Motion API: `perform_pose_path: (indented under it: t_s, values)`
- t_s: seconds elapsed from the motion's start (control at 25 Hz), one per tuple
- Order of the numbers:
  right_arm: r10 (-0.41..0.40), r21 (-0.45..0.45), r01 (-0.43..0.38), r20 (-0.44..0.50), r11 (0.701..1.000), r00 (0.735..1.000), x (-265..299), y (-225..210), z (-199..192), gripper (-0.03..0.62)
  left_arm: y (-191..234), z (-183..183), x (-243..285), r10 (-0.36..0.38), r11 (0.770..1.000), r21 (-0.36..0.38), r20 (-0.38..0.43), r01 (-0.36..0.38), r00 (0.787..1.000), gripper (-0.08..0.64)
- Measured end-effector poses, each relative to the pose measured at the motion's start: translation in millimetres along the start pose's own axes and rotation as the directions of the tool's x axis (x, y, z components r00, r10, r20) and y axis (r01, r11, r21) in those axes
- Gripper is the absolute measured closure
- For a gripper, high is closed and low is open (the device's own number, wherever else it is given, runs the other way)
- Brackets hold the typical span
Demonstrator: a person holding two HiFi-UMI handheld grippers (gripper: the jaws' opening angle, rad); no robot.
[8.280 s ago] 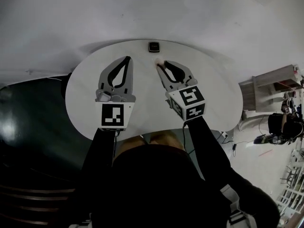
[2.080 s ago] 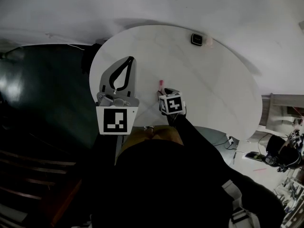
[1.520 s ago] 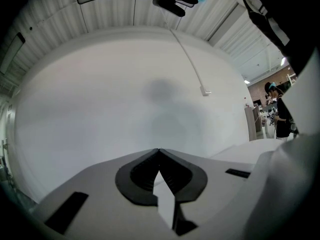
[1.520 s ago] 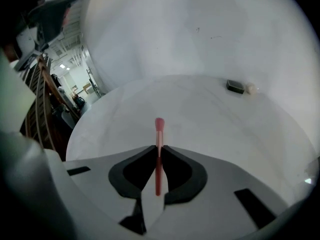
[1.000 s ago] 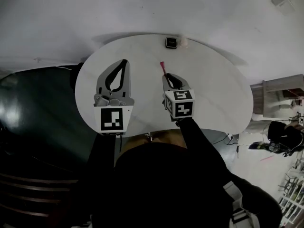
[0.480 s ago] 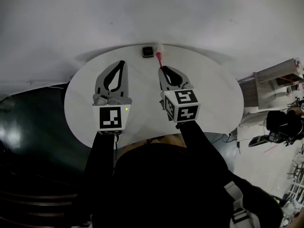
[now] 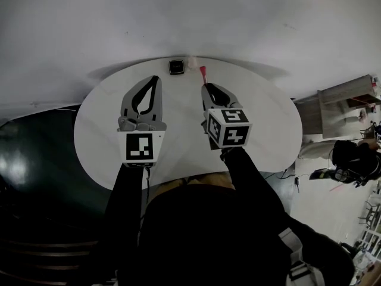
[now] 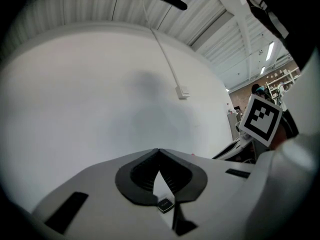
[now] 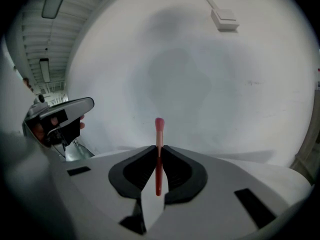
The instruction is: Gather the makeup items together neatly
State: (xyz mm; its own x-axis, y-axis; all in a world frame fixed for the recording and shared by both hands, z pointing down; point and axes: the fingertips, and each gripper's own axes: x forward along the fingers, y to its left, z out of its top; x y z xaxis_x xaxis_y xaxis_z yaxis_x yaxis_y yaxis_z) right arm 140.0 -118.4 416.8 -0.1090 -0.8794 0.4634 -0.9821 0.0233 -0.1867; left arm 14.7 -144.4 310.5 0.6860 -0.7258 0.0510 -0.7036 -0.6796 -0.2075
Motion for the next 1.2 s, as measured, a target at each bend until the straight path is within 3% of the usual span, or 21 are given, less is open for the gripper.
perform_pose_path:
  t_s: [0.32,0.52,1.2]
  values:
    - [-0.050,0.048,0.053,-0.080,0.997,0.996,44.0,-57.1,-13.8,0.528,-23.5,-11.3,50.2,-0.020,0.999,0.028,-0.001,0.020,1.000,0.543]
    - [-0.051,0.116,0.067,-0.133,0.991,0.990,85.1,-88.0,-26.5,0.528,-33.4,-27.3,80.5,-0.021,1.000,-0.006,0.004,0.021,1.000,0.543]
    - [-0.093,0.183,0.163,-0.339,0.970,0.936,196.4,-128.9,-96.3,0.528,-4.6,-86.0,123.1,0.022,0.998,-0.059,-0.103,-0.028,0.994,0.543]
